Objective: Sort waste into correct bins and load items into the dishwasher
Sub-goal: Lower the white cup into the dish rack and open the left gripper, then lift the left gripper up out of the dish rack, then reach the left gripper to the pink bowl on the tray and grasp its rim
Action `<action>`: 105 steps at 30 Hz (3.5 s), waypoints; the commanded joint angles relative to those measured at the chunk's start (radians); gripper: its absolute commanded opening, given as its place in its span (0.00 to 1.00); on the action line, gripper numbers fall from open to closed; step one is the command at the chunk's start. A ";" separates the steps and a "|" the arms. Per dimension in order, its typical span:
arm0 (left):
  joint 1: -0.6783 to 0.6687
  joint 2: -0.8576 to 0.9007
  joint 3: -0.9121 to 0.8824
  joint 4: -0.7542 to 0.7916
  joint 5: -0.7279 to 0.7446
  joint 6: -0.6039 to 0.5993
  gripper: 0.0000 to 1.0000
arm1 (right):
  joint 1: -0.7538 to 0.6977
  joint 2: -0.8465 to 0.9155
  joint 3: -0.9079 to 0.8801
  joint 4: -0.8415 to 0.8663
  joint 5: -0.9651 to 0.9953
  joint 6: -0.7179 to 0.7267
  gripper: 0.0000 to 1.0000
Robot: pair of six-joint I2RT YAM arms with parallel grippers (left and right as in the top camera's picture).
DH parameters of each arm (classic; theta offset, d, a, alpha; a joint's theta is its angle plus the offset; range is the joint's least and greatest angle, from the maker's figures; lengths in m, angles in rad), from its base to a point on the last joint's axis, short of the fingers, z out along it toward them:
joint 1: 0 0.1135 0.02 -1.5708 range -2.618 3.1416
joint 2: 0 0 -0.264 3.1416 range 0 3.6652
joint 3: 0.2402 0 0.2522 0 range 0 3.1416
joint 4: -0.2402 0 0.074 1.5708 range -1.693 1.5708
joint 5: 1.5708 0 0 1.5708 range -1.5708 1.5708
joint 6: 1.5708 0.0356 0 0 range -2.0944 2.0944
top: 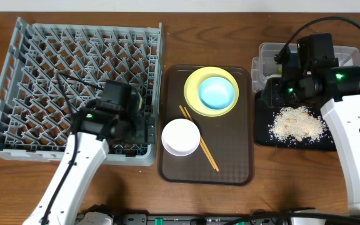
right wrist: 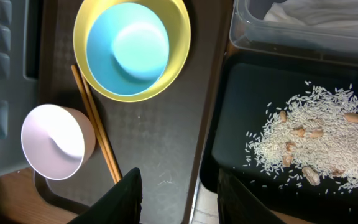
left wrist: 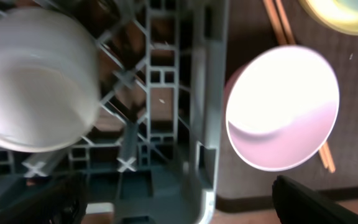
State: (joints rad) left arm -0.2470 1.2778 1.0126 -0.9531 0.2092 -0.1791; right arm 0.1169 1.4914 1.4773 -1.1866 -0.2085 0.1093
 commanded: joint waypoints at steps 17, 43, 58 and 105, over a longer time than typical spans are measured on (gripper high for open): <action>-0.132 0.080 -0.050 -0.142 -0.008 -0.025 0.93 | -0.002 -0.002 0.005 -0.010 0.003 -0.013 0.37; -0.132 0.035 0.078 -0.060 -0.083 -0.024 0.99 | -0.002 -0.002 0.005 -0.026 0.010 -0.021 0.47; -0.243 0.044 0.105 0.218 -0.089 -0.043 0.89 | -0.126 -0.003 0.005 -0.033 0.117 0.157 0.99; -0.603 0.532 0.105 0.264 -0.150 -0.108 0.27 | -0.215 -0.003 0.005 -0.072 0.066 0.110 0.99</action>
State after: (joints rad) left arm -0.8482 1.8175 1.1061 -0.6891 0.0711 -0.2855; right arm -0.0944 1.4914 1.4773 -1.2575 -0.1383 0.2272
